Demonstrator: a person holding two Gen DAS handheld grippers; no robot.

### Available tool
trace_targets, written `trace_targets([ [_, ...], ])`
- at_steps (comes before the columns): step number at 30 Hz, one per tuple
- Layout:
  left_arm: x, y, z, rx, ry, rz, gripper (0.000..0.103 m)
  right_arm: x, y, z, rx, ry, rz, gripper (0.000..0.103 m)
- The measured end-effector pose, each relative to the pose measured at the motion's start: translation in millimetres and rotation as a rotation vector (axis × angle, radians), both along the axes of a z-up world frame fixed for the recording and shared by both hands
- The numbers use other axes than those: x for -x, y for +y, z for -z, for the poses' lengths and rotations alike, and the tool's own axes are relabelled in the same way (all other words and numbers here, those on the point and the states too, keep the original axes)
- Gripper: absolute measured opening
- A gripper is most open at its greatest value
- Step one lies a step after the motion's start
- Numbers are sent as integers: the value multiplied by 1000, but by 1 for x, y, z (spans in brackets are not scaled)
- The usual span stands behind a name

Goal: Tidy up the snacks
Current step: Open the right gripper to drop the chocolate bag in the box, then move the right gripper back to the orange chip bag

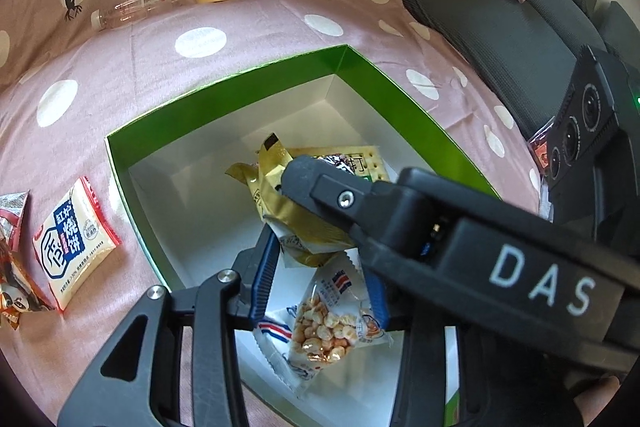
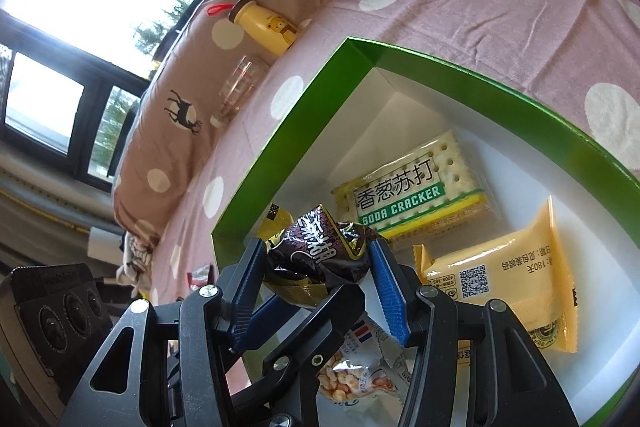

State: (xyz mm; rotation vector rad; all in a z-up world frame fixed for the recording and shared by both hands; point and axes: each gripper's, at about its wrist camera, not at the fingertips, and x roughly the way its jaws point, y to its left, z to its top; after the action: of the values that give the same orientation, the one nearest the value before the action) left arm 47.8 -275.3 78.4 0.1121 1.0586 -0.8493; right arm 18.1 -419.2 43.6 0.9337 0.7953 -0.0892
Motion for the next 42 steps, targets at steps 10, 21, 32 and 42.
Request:
trace_targets([
  [10,6,23,-24,49,-52,-34,61,14,-8,-10,18,-30,76,61],
  [21,15,95,-54,72,-149,-188,91,17,7,-31,89,-86,59,89],
  [32,21,233,-39,84,-111,-583,102,17,34,-52,145,-115,16,94],
  [42,7,307,-9,70,-44,-805,102,-13,118,-69,240,-96,-205,94],
])
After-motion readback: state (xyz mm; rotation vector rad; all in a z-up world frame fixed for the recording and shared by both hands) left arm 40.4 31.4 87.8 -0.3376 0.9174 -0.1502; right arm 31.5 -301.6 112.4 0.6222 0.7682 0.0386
